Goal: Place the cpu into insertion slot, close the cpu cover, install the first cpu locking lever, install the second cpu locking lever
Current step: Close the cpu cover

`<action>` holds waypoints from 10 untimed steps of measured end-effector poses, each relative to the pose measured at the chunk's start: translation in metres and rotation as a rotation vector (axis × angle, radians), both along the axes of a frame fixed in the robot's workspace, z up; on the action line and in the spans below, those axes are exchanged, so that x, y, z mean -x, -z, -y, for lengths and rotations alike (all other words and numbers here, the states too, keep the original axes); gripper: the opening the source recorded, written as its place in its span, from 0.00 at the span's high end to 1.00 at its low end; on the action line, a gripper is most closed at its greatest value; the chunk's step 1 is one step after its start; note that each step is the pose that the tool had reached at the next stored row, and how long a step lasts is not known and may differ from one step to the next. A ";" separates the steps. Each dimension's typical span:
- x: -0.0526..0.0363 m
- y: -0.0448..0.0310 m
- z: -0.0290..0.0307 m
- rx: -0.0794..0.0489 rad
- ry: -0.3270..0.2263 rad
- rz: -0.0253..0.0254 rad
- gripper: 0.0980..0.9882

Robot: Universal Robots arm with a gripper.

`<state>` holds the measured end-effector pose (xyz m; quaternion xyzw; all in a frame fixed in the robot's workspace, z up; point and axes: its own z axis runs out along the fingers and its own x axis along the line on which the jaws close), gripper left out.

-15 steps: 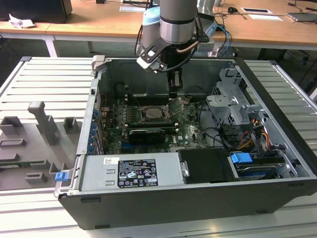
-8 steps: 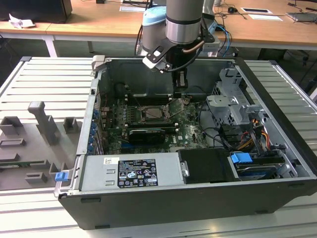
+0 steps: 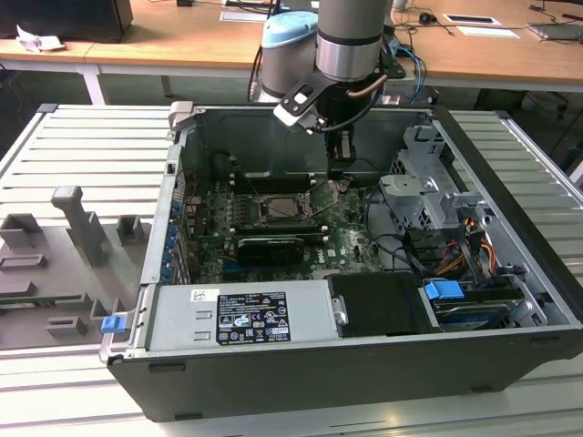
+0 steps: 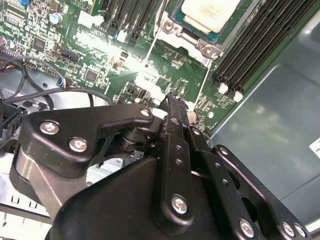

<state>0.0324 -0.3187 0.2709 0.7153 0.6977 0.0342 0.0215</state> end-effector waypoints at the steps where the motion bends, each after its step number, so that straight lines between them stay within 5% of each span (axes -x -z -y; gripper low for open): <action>1: -0.0011 0.0000 0.0000 0.000 0.000 0.0000 0.99; 10: -0.0135 0.0004 0.0000 0.000 0.000 -0.0007 0.99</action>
